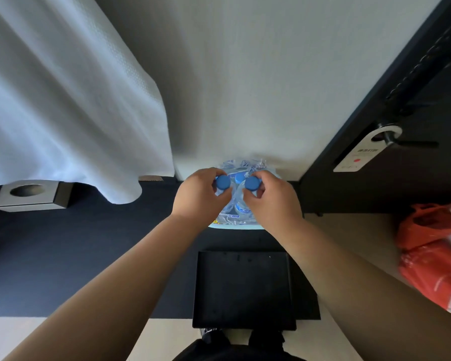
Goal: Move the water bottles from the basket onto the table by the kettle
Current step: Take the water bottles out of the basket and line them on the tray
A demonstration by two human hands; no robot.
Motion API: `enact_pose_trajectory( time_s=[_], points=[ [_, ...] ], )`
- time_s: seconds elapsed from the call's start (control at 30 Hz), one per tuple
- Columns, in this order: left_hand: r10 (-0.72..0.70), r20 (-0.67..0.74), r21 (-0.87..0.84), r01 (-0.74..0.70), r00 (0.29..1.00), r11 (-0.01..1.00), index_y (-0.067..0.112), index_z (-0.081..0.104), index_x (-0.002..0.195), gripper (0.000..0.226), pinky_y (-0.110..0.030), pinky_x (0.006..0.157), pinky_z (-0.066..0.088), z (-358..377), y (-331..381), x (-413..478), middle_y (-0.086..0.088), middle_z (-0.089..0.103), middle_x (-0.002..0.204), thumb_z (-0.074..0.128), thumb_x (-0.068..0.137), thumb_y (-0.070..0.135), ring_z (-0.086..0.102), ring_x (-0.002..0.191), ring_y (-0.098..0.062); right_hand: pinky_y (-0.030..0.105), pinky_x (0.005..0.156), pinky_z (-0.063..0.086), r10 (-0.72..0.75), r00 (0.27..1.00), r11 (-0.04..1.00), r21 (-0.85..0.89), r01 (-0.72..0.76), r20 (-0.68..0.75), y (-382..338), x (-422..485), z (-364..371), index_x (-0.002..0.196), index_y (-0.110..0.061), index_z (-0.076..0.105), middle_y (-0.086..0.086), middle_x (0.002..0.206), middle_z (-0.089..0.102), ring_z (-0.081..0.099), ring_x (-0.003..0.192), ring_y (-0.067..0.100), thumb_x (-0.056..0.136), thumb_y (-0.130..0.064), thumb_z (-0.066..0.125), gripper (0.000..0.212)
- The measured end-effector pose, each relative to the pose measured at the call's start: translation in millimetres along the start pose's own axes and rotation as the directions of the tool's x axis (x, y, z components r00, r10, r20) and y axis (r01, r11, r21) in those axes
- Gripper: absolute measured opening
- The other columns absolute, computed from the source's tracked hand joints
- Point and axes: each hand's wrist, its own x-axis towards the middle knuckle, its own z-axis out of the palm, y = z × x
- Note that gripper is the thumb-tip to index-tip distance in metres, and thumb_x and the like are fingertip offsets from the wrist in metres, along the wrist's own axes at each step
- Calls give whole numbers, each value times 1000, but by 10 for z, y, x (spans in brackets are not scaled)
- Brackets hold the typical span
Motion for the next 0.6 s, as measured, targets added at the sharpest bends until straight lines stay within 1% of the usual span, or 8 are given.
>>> enact_pose_trajectory(
  time_s=[0.07, 0.13, 0.23, 0.33, 0.4, 0.43, 0.53, 0.6],
  points=[
    [19, -10, 22, -18, 1000, 1000, 34, 69, 96, 16, -16, 58, 37, -80, 42, -114, 18, 58, 71, 75, 82, 36, 58, 72, 1, 29, 58, 44, -9, 1000, 1000, 16, 9, -7, -60, -80, -94, 104, -23, 69, -12, 66, 55, 54, 60, 9, 91, -32, 78, 18],
    [41, -32, 25, -40, 999, 999, 31, 70, 100, 20, -18, 60, 40, -146, 73, -228, 18, 57, 72, 77, 82, 36, 57, 70, -1, 26, 58, 44, -36, 999, 999, 31, 37, -10, -120, -163, -184, 106, -25, 68, -15, 68, 56, 55, 62, 8, 90, -33, 79, 21],
    [67, -54, 36, -65, 996, 997, 30, 71, 96, 19, -25, 61, 46, -210, 122, -398, 15, 57, 70, 78, 80, 36, 57, 68, -7, 29, 57, 49, -78, 997, 996, 32, 78, 1, -198, -306, -274, 106, -26, 66, -15, 70, 58, 58, 63, 10, 89, -36, 80, 24],
    [64, -36, 26, -63, 997, 998, 31, 71, 97, 21, -21, 61, 44, -203, 88, -589, 15, 58, 73, 79, 79, 38, 57, 69, -4, 29, 55, 53, -122, 992, 993, 4, 121, 24, -226, -495, -296, 106, -26, 65, -14, 72, 61, 60, 63, 10, 88, -37, 81, 27],
    [42, 4, 31, -42, 999, 999, 33, 71, 97, 21, -19, 61, 42, -145, 2, -709, 17, 58, 73, 79, 79, 39, 57, 71, -1, 26, 56, 53, -119, 991, 993, -6, 120, 65, -194, -617, -249, 107, -24, 66, -13, 75, 64, 63, 65, 8, 87, -38, 81, 28],
    [27, 40, 42, -29, 999, 999, 33, 70, 96, 20, -18, 60, 41, -98, -57, -771, 17, 58, 73, 78, 79, 40, 57, 71, -2, 27, 57, 54, -101, 990, 995, -7, 102, 96, -163, -675, -206, 106, -24, 66, -12, 76, 65, 63, 66, 8, 87, -38, 81, 28],
    [-68, 172, 77, 55, 983, 995, 34, 68, 91, 18, -19, 59, 42, 79, -266, -945, 14, 61, 75, 73, 77, 44, 58, 71, -4, 35, 65, 57, -32, 973, 999, -22, 38, 231, -32, -829, -22, 105, -22, 66, -9, 81, 69, 66, 73, 11, 89, -39, 79, 27],
    [-138, 259, 94, 118, 956, 989, 33, 67, 87, 18, -20, 59, 44, 218, -426, -1053, 15, 63, 77, 71, 75, 45, 59, 72, -3, 40, 70, 58, -3, 940, 999, -48, 20, 342, 65, -929, 122, 103, -22, 67, -8, 81, 70, 67, 75, 13, 89, -39, 77, 24]
  ],
)
